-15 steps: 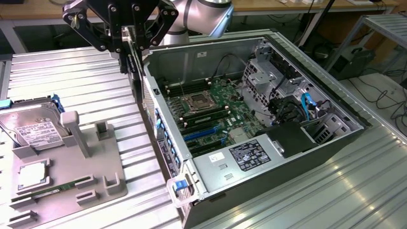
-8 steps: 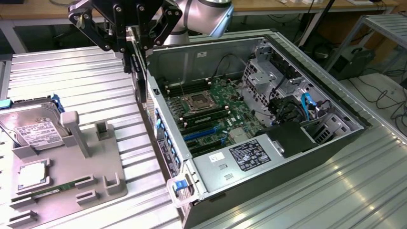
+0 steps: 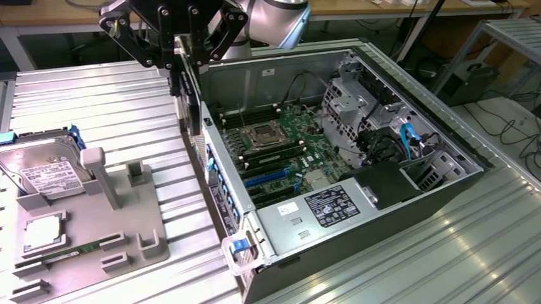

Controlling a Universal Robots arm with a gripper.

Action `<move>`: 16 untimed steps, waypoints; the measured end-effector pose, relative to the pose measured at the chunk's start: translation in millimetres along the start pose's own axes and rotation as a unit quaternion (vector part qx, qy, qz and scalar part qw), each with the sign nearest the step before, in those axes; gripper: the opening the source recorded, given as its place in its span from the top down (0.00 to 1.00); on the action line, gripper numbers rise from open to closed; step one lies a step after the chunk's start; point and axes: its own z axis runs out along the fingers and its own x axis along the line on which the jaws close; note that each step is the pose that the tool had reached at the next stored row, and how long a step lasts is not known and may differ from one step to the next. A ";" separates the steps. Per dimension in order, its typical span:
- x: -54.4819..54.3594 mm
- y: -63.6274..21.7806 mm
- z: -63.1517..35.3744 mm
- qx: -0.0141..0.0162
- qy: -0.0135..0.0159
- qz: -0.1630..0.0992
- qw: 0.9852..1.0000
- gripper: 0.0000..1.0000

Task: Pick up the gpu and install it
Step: 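Pick up the gpu and move the gpu toward the slot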

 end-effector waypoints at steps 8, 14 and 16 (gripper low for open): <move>-6.1 0.2 0.6 0.000 0.000 0.000 1.000 0.73; -11.9 0.4 1.1 0.000 0.000 0.000 1.000 0.73; -13.6 0.5 1.2 0.000 0.000 0.000 1.000 0.73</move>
